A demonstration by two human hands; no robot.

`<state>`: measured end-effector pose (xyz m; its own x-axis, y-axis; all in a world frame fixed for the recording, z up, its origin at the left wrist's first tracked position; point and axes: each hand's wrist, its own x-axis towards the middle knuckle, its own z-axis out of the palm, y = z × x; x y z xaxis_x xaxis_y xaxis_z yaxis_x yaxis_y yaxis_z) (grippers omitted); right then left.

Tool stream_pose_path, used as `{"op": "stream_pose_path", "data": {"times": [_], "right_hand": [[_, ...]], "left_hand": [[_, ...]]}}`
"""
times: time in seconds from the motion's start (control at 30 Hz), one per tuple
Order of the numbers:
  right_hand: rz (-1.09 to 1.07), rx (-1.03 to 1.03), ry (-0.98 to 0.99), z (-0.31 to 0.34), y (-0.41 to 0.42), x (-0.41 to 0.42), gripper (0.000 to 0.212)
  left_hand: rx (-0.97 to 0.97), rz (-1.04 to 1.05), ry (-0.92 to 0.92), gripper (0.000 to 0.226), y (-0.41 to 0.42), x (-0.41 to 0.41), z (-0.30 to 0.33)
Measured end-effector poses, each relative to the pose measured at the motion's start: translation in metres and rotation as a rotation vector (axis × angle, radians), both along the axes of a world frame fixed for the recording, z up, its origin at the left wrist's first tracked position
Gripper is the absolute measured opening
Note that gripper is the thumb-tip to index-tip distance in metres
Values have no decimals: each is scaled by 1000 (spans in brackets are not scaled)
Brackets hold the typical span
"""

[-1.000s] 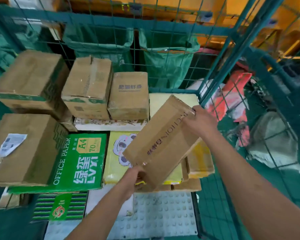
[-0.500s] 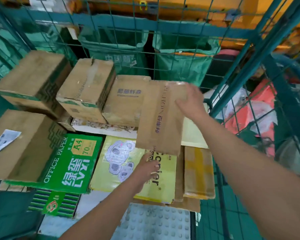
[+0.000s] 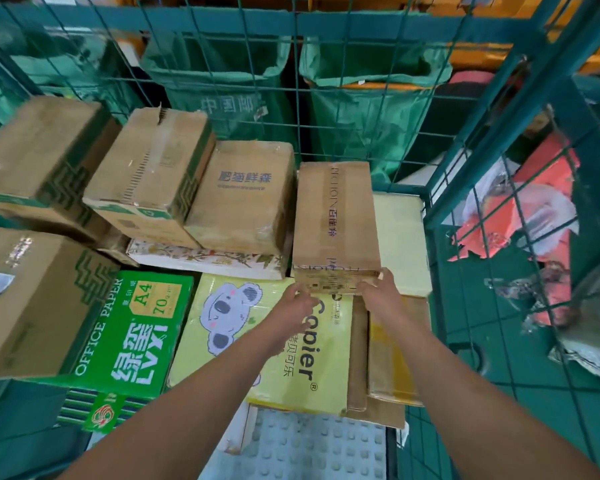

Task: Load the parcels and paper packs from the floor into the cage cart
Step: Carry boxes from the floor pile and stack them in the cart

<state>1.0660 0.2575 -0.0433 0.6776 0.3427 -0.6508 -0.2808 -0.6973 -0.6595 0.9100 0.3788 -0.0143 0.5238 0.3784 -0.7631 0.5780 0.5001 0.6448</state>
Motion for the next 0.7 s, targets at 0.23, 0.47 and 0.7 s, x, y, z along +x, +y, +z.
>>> {"op": "stream_pose_path", "data": {"times": [0.23, 0.47, 0.7], "right_hand": [[43, 142, 124, -9, 35, -9, 91], [-176, 330, 236, -7, 25, -16, 70], [-173, 392, 356, 9, 21, -63, 90]], "left_hand": [[127, 18, -37, 68, 37, 45, 4], [123, 11, -51, 68, 38, 31, 6], [115, 56, -24, 62, 14, -12, 10]]}}
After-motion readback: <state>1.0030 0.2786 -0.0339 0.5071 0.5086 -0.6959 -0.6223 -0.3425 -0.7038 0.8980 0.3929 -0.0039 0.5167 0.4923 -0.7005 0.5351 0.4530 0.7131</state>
